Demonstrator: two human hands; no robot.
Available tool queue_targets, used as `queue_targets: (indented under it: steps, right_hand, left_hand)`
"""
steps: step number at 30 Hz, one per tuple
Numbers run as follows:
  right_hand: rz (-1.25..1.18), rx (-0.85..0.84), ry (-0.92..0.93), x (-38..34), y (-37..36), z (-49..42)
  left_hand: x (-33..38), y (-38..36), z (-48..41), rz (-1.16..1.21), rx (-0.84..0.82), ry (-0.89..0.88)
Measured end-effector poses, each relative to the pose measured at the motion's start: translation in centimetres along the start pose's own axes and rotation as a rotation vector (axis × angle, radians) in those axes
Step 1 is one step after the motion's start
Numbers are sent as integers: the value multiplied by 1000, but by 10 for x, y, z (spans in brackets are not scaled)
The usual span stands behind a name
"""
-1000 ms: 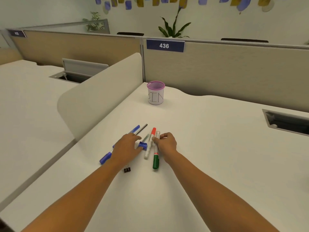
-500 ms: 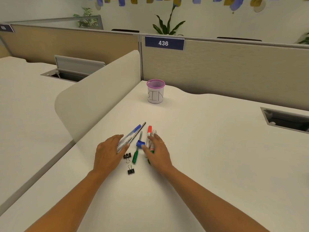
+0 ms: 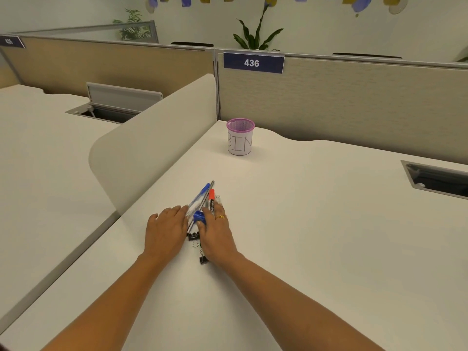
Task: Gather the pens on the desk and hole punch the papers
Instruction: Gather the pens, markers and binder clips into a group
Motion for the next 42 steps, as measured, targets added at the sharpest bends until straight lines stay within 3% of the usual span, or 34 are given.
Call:
queue_targets:
  steps: [11,18,21,30,42]
  right_hand:
    - [-11,-42,-1,17,13,6]
    - [112,-45,-7,37,37,22]
    - [221,-7,1,54,59,34]
    - [429,85,-154,141,165,87]
    - [457,370,-520,298,358,208]
  left_hand:
    - [5,8,4,36,0,37]
    - [46,14,6,152,33,-11]
    - [85,8,13,270,25,-74]
    - [224,-38,41,471,-211,-297]
    - [471,-51,71,506,-327,-585]
Point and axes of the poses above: each hand's wrist, its own z-axis away from the middle knuckle, its own y-axis out of the back of the hand, x = y × z, the point moved 6 cm from there along -z, towards the middle knuckle, and after that the axes turned 9 degrees about z, right-handed, at the moved point
